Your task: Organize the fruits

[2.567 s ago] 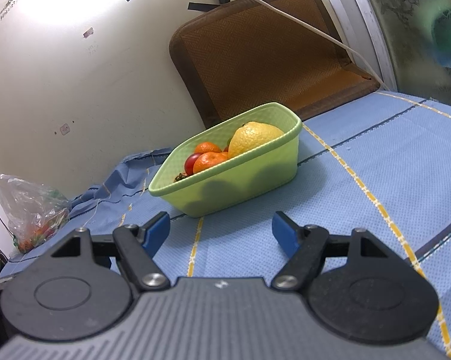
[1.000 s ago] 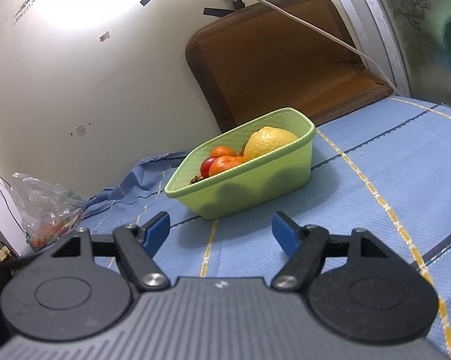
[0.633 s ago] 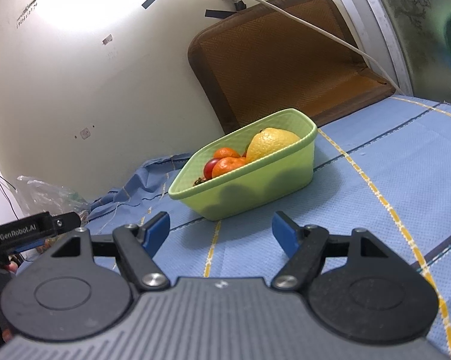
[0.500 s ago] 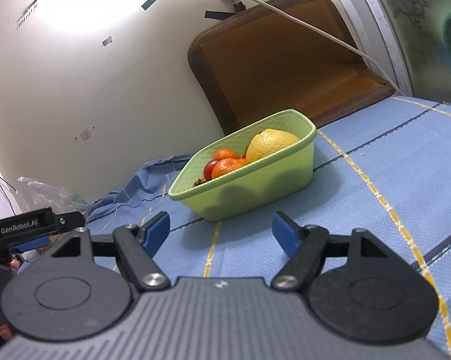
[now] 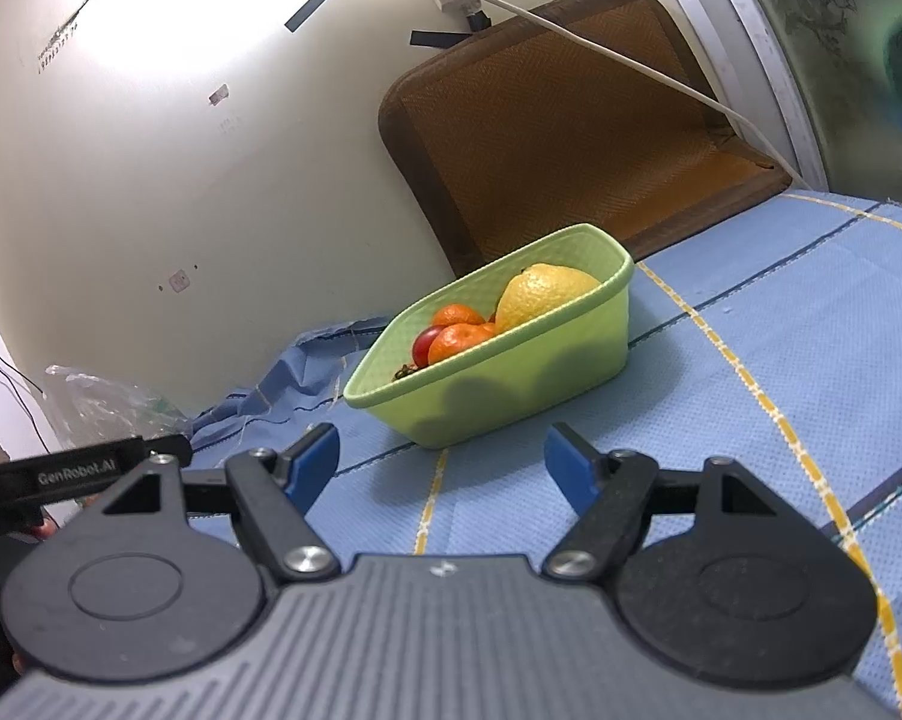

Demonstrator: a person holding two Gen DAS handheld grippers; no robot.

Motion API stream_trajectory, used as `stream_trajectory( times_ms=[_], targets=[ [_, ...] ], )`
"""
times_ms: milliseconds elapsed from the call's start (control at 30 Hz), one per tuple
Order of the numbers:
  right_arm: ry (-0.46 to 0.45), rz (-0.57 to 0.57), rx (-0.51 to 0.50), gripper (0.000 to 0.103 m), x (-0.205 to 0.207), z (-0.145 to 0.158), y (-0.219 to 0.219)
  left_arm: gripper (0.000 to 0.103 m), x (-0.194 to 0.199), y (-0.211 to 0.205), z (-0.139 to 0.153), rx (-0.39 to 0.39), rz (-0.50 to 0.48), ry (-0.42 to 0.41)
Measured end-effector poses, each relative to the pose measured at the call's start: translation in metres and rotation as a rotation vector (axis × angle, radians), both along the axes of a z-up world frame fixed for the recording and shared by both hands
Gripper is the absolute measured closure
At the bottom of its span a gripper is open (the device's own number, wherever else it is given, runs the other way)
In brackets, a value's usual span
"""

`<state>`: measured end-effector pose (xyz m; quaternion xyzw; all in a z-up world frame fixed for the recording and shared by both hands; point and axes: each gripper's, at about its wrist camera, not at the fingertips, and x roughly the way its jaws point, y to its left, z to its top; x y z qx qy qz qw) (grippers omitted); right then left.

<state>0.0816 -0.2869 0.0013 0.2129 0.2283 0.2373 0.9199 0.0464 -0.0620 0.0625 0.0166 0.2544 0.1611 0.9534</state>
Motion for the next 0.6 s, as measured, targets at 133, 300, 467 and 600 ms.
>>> stream_trajectory(
  times_ms=[133,300,467,600],
  targets=[
    [-0.001,0.000,0.006,0.025,-0.001,0.000,-0.001,0.000,0.001,-0.002,-0.002,0.010,0.009,0.009],
    [-0.001,-0.001,0.008,0.025,-0.001,0.000,-0.001,0.000,0.002,0.001,-0.004,-0.014,0.003,0.024],
    [-0.001,-0.001,0.008,0.025,-0.001,0.000,-0.001,0.000,0.001,0.005,-0.008,-0.049,-0.005,0.052],
    [-0.001,-0.001,0.007,0.025,-0.001,0.000,-0.001,0.000,0.002,0.007,-0.011,-0.062,-0.010,0.073]
  ],
)
